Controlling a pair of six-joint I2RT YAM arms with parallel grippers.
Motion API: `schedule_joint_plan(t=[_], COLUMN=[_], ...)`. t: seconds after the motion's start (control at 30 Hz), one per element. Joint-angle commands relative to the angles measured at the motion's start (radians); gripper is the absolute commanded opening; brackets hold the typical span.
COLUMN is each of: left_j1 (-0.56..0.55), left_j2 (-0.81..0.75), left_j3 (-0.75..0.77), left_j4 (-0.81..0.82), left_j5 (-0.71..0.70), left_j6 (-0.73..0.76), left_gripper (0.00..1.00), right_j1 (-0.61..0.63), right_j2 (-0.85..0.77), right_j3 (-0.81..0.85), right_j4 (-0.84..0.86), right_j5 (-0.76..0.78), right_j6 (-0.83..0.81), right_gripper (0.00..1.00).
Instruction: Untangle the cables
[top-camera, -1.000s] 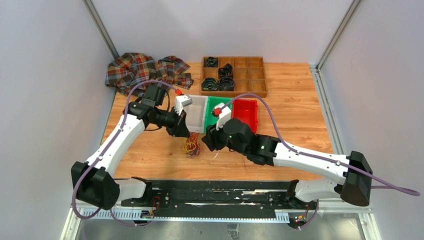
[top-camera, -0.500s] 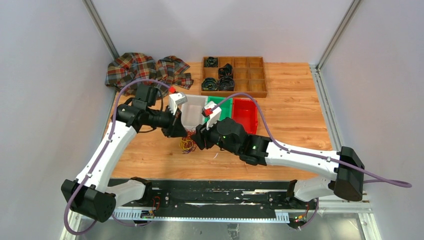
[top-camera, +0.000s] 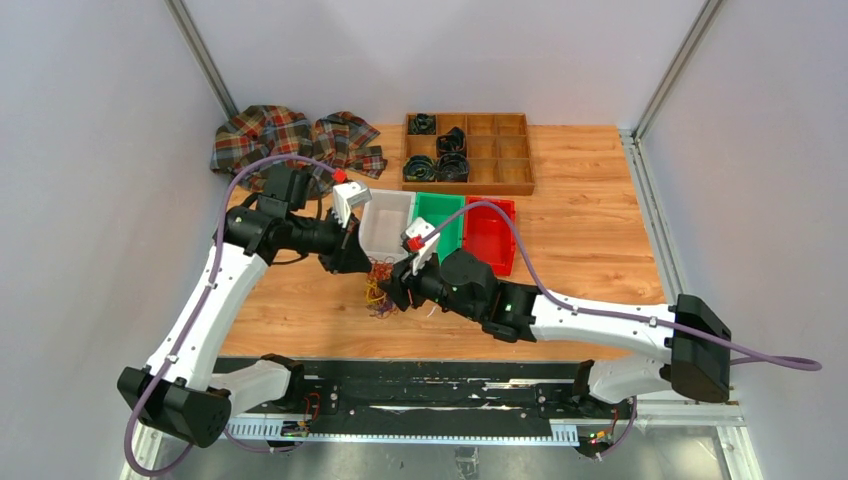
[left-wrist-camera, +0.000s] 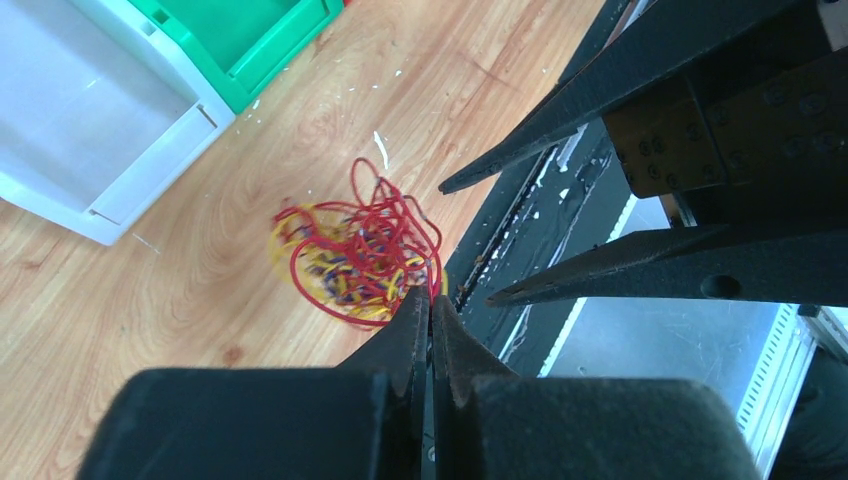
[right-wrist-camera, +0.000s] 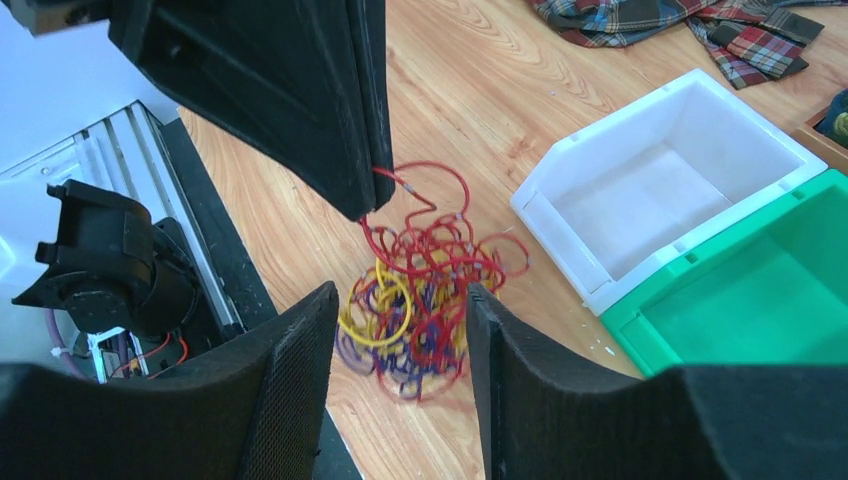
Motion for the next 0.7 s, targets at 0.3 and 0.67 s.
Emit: schedule_joint_plan(t=[0.3,0.67], left_j1=[-0.012,-0.016], left_j2=[-0.037,-0.039], left_j3=[0.071,0.131], left_j4=[-0.069,-0.123], left_j5=[0.023,0.067], left_j6=[-0.012,-0.010], left_gripper=[0.03,0.03], right_j1=[0.019,0.020], right_j2=[0.029,0.056], right_j3=[0.039,0.026], right_j4=[0.119,0.198], right_j5=[0.092,0.249], right_j6=[-0.077,-0.090], right_gripper=[0.50,0.49])
